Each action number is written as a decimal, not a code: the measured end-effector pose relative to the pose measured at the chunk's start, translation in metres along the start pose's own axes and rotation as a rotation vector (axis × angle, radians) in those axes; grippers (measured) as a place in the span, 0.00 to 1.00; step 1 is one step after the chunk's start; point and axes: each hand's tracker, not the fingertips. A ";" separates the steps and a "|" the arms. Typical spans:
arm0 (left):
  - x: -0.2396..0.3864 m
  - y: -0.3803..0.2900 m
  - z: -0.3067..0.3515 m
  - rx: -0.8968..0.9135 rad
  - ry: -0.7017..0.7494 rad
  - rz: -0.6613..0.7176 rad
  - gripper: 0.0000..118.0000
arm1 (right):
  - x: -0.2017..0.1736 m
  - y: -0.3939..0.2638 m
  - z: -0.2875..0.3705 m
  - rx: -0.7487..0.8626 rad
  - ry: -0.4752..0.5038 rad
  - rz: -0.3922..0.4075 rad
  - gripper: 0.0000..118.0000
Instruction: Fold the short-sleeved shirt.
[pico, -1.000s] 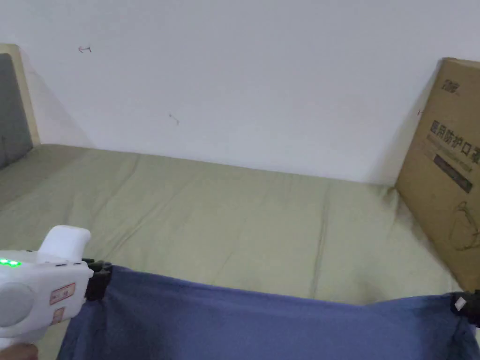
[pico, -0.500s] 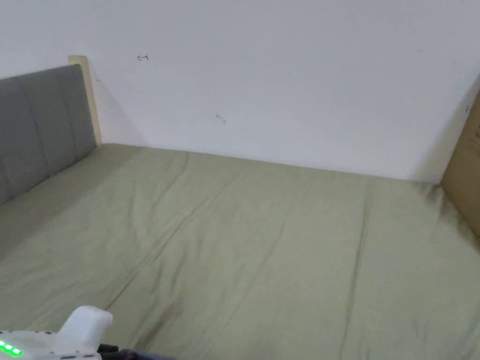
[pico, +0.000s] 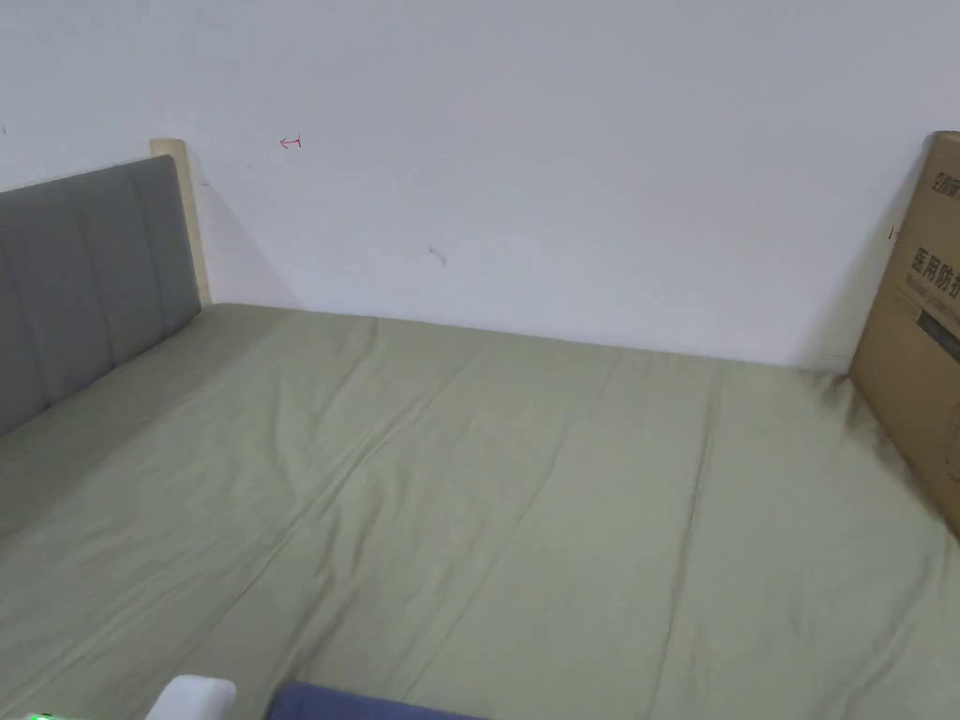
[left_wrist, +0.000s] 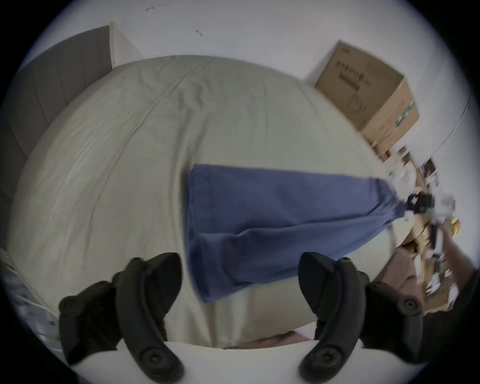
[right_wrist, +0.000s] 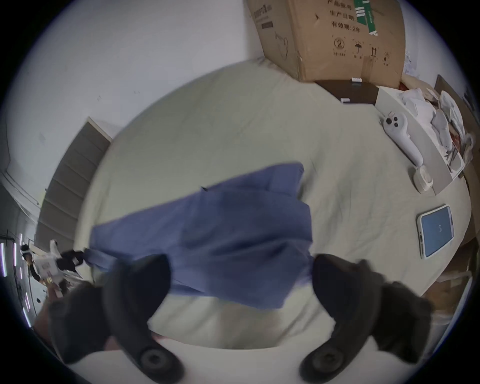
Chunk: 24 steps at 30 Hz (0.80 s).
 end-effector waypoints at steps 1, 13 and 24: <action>0.002 0.000 0.009 0.034 -0.045 0.035 0.82 | -0.008 0.002 0.011 0.053 0.024 -0.002 0.96; 0.153 -0.048 0.138 1.140 0.377 -0.214 0.89 | -0.122 -0.062 0.093 1.187 -0.160 0.244 0.95; 0.126 -0.030 0.152 0.973 0.170 -0.141 0.00 | -0.112 -0.034 0.103 0.907 0.185 0.073 0.05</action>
